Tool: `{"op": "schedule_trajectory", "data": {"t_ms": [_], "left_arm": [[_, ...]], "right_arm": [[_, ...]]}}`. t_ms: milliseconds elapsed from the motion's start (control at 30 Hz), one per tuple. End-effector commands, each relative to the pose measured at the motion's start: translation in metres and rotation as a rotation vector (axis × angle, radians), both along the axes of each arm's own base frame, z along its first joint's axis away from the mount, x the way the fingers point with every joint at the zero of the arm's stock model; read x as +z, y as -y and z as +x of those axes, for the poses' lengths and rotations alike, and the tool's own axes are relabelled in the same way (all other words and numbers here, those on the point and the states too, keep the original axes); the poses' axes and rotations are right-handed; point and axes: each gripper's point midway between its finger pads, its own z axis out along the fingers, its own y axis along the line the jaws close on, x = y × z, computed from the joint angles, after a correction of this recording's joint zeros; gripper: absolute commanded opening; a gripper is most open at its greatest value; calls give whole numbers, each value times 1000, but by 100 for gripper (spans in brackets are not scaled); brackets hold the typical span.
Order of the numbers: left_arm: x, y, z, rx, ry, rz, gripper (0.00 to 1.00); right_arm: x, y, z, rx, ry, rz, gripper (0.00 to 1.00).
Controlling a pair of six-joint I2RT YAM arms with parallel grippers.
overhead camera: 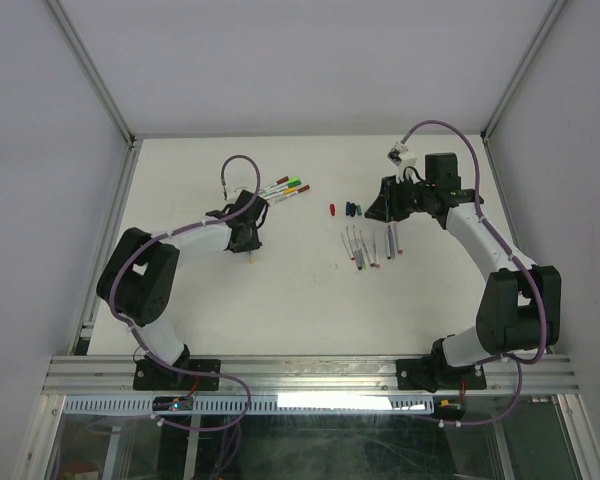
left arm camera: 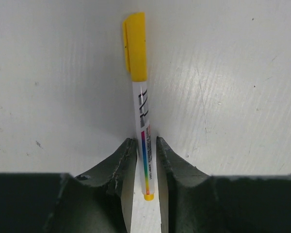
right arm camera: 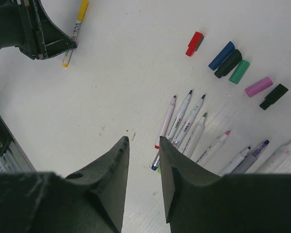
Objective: Open the pen caps
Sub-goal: Pick up the pen from the center of the board.
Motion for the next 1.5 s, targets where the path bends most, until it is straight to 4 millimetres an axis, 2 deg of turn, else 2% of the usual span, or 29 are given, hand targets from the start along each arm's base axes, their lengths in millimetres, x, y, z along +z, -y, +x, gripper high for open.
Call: {"op": "schedule_trajectory", "data": {"t_ms": [0,167,300,400,500,600,667,700,767,833,867,933,1000,1167,1367,1467], "left_arm": [[-36,-10,-34,-26,-164,59,19],[-34,-6,-36,-39,-167,42,0],[-22,9,-36,-70,-132,4,0],[-12,25,-41,-98,-100,-44,0],[-6,37,-52,-113,-71,-103,0],[1,52,-62,-133,-21,-175,0],[6,62,-68,-149,19,-219,0],[8,68,-71,-162,41,-247,0],[13,79,-75,-176,76,-308,0],[17,90,-79,-184,109,-373,0],[20,95,-80,-188,128,-411,0],[24,104,-80,-189,170,-481,0],[40,111,-80,-193,232,-562,0],[59,122,-78,-195,337,-689,0],[76,139,-79,-223,433,-796,0],[73,149,-83,-222,438,-852,0]], "right_arm": [[25,-2,3,22,83,25,34],[30,-7,-3,54,86,57,34],[45,-21,-19,132,111,156,34],[60,-30,-32,194,184,245,38],[67,-35,-47,260,284,287,49],[61,-38,-64,344,367,317,69],[51,-43,-71,385,318,374,84],[48,-46,-76,419,257,415,86],[46,-53,-80,450,170,443,86],[52,-65,-100,490,96,451,86],[42,-70,-85,462,261,335,84],[43,-77,-87,447,296,341,83],[39,-80,-84,418,278,367,82],[8,-85,-68,318,151,359,76],[-28,-103,-63,220,-37,360,70],[-49,-111,-57,149,-148,328,65]]}}
